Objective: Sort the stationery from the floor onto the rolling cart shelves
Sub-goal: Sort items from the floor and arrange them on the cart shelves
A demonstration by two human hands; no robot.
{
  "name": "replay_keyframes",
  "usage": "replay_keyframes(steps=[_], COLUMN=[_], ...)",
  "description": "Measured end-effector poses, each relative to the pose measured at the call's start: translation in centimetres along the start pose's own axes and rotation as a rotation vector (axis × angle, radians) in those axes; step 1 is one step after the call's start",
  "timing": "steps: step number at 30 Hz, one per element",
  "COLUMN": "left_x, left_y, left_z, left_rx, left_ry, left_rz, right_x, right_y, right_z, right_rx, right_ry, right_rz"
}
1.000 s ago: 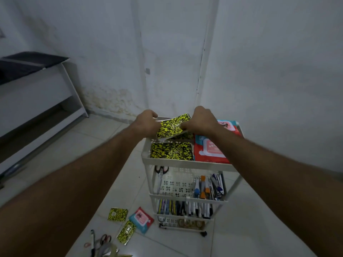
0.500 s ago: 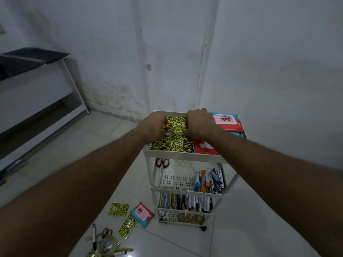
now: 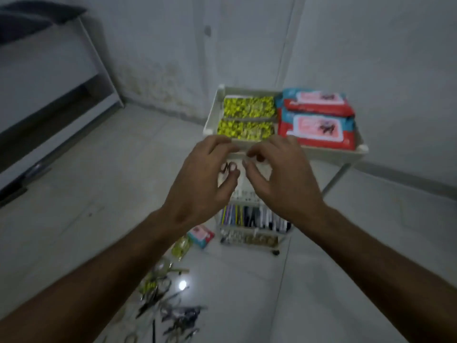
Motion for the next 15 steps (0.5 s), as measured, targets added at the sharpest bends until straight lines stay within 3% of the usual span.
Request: replay_keyframes(steps=[6,15], left_x=[-16.8,-42.9], left_y=[4.0,13.2], left_z=[-2.4,-8.6], left_rx=[-0.026,-0.045], left_ry=[0.054,0.215], left_rz=[0.159,0.463], right_x=[-15.9,-41.2], right_y=[2.5,2.6], right_z=[-4.8,-17.0], right_rx=[0.202,0.255], right_ry=[0.232,0.566], right_rz=[-0.026,-0.273])
Point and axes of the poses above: each hand's wrist, its own x-axis towards the middle knuckle, its own z-axis out of the back of the hand, y = z × x, the point moved 3 cm from there along x, towards the middle knuckle, and after that the axes turned 12 degrees about -y, right-handed, at the moved point
